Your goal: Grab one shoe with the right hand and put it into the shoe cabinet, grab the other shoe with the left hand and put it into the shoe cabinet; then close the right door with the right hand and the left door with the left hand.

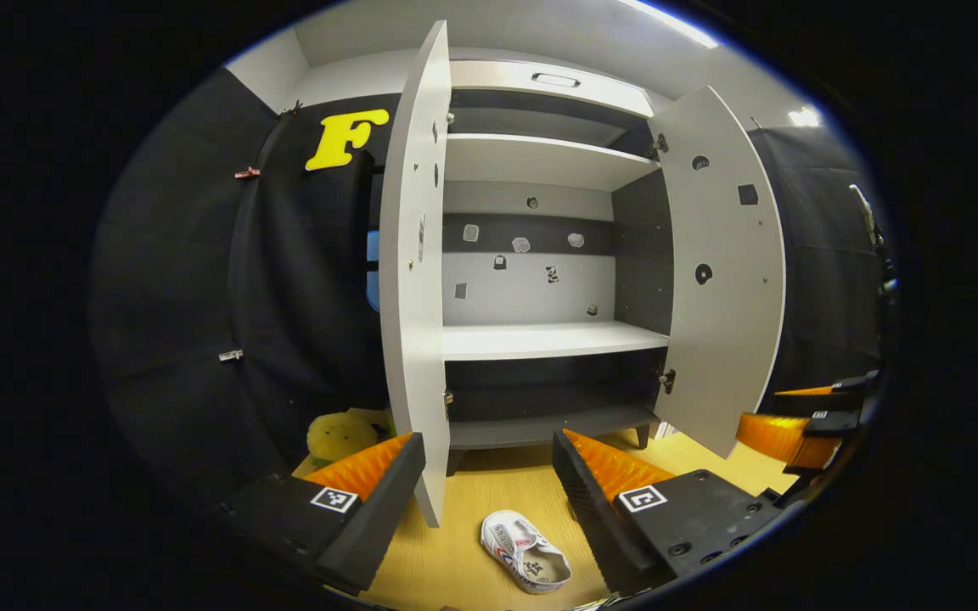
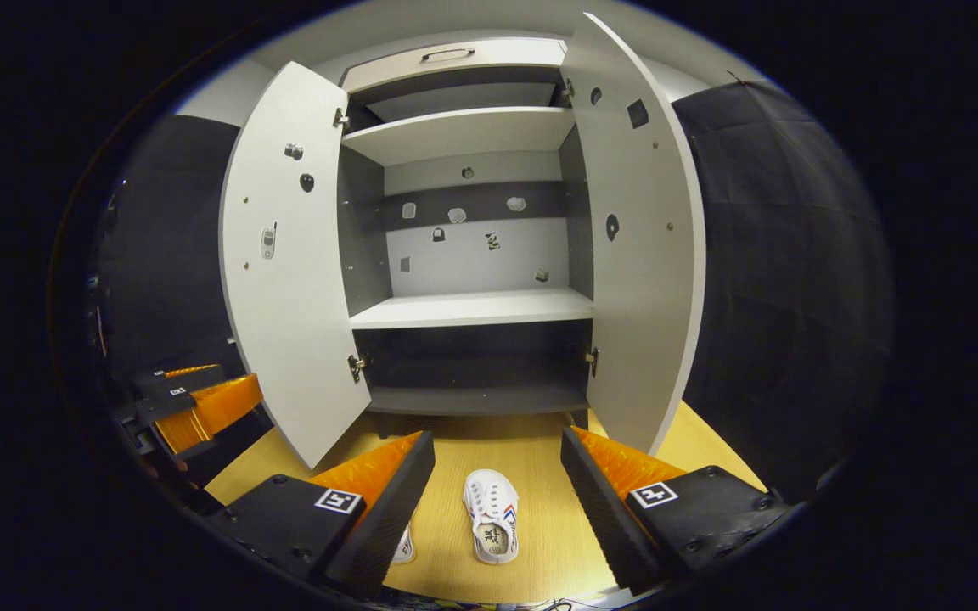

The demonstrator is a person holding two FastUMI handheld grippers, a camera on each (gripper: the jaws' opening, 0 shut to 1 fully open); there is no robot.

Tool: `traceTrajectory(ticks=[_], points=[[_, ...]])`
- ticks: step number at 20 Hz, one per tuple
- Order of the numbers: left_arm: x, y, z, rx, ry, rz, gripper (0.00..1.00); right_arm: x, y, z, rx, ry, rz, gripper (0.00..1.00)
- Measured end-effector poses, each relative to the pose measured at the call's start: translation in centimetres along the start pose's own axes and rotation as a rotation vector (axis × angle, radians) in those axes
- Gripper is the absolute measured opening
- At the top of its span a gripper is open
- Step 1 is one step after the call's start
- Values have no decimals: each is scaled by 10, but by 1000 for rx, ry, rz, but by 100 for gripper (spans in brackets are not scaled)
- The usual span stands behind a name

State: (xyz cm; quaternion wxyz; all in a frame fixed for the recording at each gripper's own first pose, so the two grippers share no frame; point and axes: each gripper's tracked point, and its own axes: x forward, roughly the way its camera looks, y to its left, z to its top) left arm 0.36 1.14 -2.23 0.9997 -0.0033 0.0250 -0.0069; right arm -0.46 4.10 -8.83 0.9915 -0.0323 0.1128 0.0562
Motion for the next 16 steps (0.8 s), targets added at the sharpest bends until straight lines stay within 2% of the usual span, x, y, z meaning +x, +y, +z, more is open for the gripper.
traceTrajectory(ticks=[9,14,16], points=[[-6,11,-9,2,21,5,95,30,39,-85,-54,180,137,99],[-9,13,-23,9,59,2,95,51,51,-158,-57,323,178,99],[-9,13,-33,10,88,1,95,61,56,-195,-40,423,211,99]])
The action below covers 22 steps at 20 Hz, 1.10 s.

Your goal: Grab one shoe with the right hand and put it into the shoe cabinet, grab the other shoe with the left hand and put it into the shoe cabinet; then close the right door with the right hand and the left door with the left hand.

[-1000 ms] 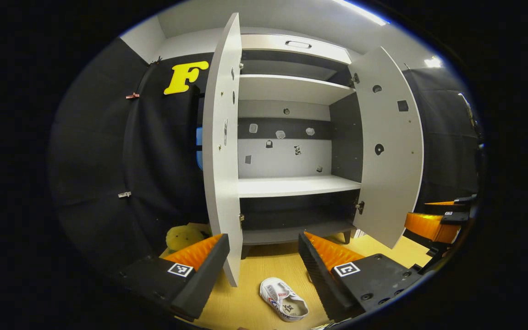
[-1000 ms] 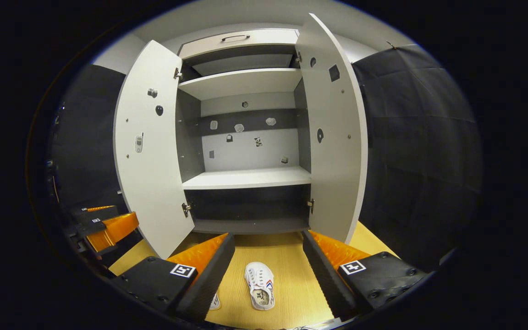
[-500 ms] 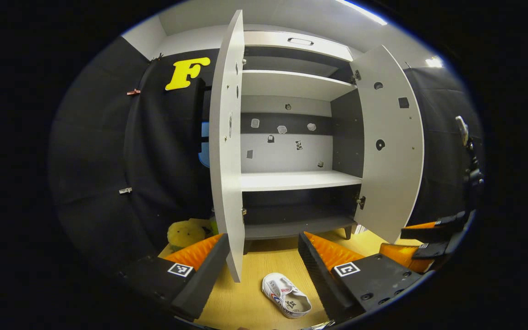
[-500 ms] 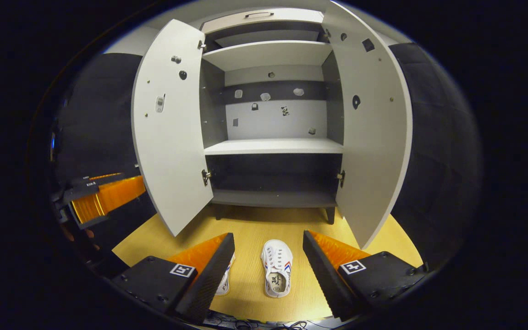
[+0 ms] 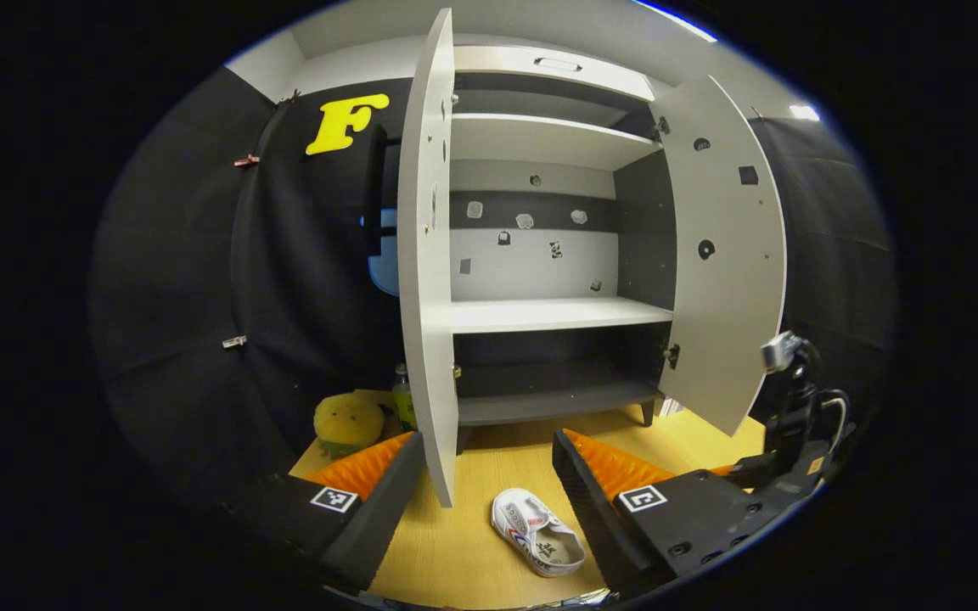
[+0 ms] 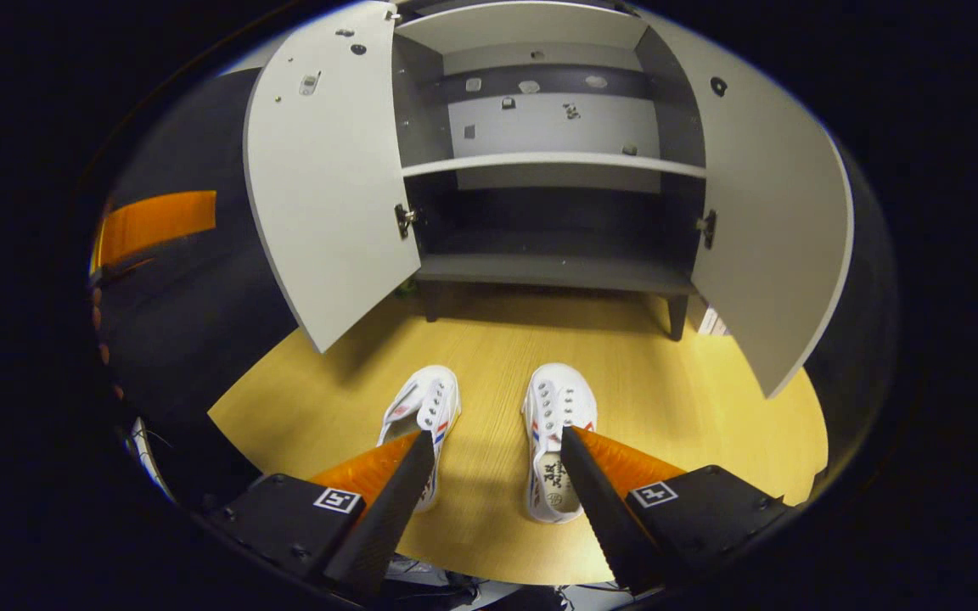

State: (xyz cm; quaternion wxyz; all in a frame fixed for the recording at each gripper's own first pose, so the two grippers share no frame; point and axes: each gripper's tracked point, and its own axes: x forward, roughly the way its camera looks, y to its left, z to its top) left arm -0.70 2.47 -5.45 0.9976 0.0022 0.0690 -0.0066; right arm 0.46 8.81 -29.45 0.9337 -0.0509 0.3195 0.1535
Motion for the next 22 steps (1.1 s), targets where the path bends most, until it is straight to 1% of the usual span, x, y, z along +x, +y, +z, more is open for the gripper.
traceTrajectory(ticks=[1,2,3,6,8,10,12,16,22], points=[[0,-1,-5,-2,11,-3,95,9,1,-11,19,41,17,99],[-1,-1,-8,-4,18,-6,95,19,-2,-23,33,75,16,99],[0,-1,-11,-3,27,-8,95,26,-8,-31,41,99,-1,99],[1,1,-16,8,43,-2,95,43,-15,-53,78,158,-13,99],[1,1,-18,11,49,-3,95,52,-18,-63,79,176,-23,99],[3,2,-21,16,59,-3,95,65,-19,-65,75,162,-32,99],[6,2,-23,21,68,-2,95,76,-19,-63,80,150,-31,97],[12,4,-27,25,80,10,95,95,-23,-61,65,115,-56,97],[20,-2,-40,6,116,1,95,107,-30,-49,0,12,-128,97]])
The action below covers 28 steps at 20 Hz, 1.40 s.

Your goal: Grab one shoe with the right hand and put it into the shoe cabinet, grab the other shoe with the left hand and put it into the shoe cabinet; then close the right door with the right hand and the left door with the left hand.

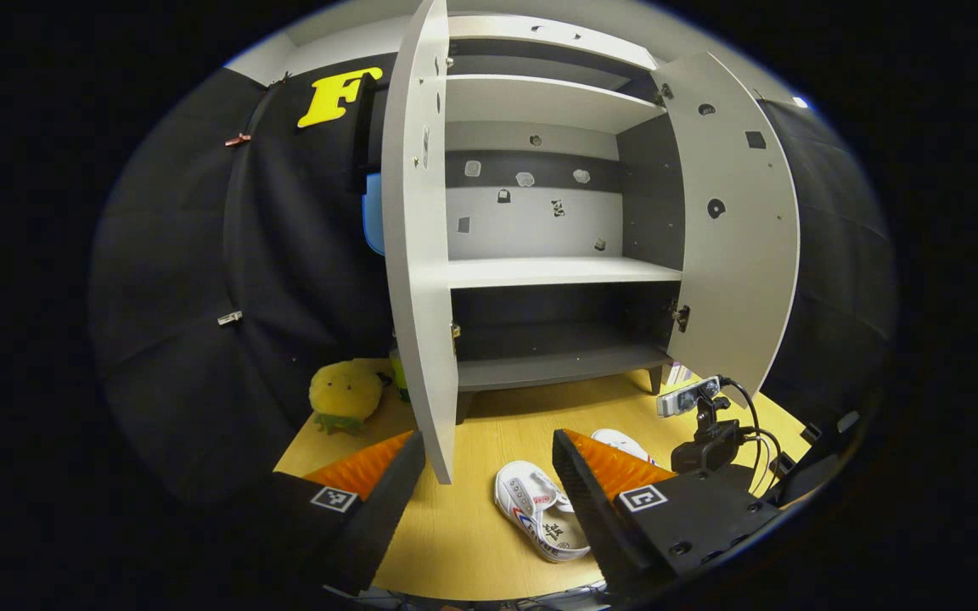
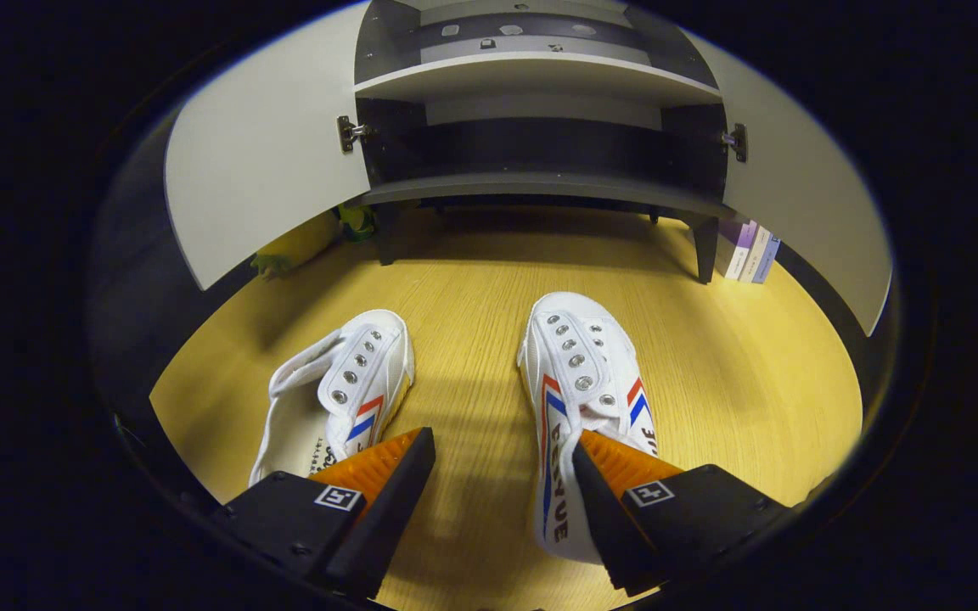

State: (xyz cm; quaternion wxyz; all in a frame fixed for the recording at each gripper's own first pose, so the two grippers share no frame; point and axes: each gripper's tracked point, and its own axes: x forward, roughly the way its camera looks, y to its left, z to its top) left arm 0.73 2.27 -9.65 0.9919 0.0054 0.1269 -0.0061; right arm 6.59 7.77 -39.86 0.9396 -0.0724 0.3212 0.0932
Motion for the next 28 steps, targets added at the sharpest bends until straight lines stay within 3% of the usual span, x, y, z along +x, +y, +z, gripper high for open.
traceTrajectory(ticks=[3,5,6,7,9,11,12,16,19,21,25,26,28], points=[[1,-2,-6,-8,19,-2,95,11,-11,6,25,-19,-65,94],[2,-4,-10,-14,30,0,95,17,-25,8,43,-8,-128,72],[2,-4,-12,-18,35,1,95,20,-31,9,47,-3,-161,54],[2,-5,-13,-23,40,2,95,21,-36,10,58,1,-183,43],[2,-7,-16,-33,51,0,95,25,-38,13,110,11,-197,20],[1,-10,-19,-44,58,-2,95,31,-37,13,185,29,-186,21],[0,-10,-19,-45,58,-3,96,29,-38,17,220,37,-178,7],[-2,-16,-21,-38,59,-14,96,28,-36,17,270,47,-130,5],[-5,-22,-24,-40,67,-32,95,21,-32,37,311,-15,-94,5],[-5,-24,-26,-37,69,-38,96,17,-33,53,292,-60,-88,5],[-6,-25,-28,-42,72,-45,95,20,-33,42,262,-14,-113,5],[-7,-25,-28,-42,73,-45,95,18,-33,49,244,-56,-120,10],[-10,-23,-26,-37,64,-43,95,14,-28,56,234,-81,-105,5]])
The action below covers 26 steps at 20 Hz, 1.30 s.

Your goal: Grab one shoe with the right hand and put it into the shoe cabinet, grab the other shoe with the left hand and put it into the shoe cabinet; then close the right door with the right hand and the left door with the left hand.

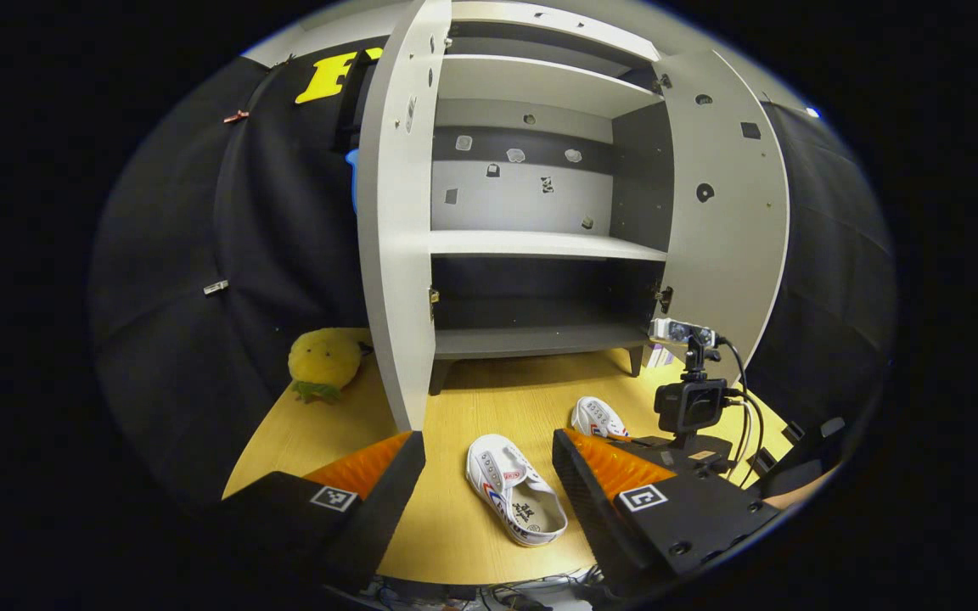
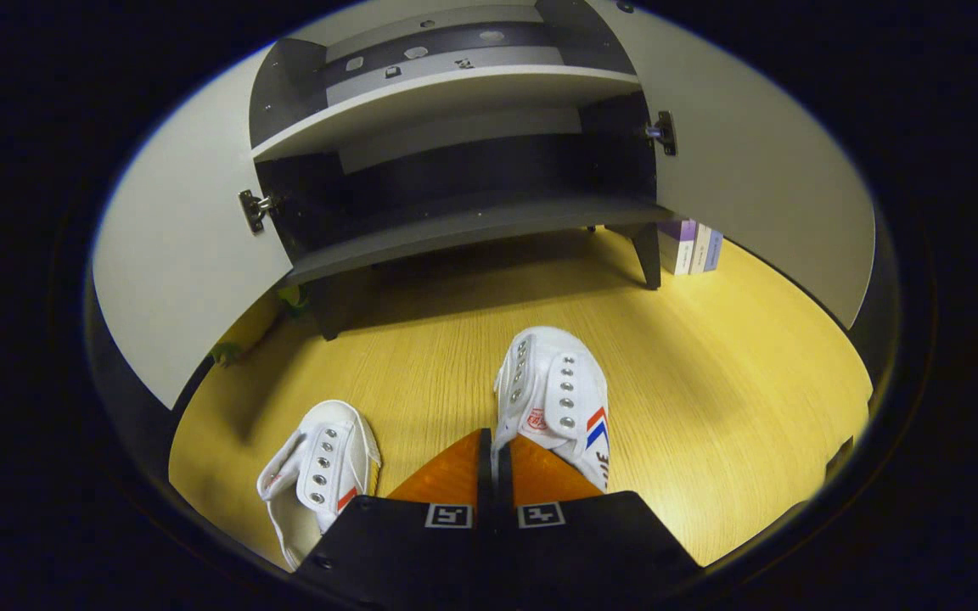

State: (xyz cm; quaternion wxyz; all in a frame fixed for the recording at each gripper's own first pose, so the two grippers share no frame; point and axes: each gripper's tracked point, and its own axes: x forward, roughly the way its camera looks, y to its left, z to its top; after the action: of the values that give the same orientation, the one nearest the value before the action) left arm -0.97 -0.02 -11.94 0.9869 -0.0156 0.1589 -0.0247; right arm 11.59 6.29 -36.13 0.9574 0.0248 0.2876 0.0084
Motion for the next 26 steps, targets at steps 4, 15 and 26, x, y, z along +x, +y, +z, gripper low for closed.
traceTrajectory(ticks=[4,15,26], points=[[-1,-1,-8,2,17,-7,96,-2,-3,17,22,-46,-11,5],[0,-12,-1,6,-5,-37,96,-36,-6,72,24,-134,14,5],[-2,-19,18,10,-65,-58,95,-104,40,212,-89,-385,101,5]])
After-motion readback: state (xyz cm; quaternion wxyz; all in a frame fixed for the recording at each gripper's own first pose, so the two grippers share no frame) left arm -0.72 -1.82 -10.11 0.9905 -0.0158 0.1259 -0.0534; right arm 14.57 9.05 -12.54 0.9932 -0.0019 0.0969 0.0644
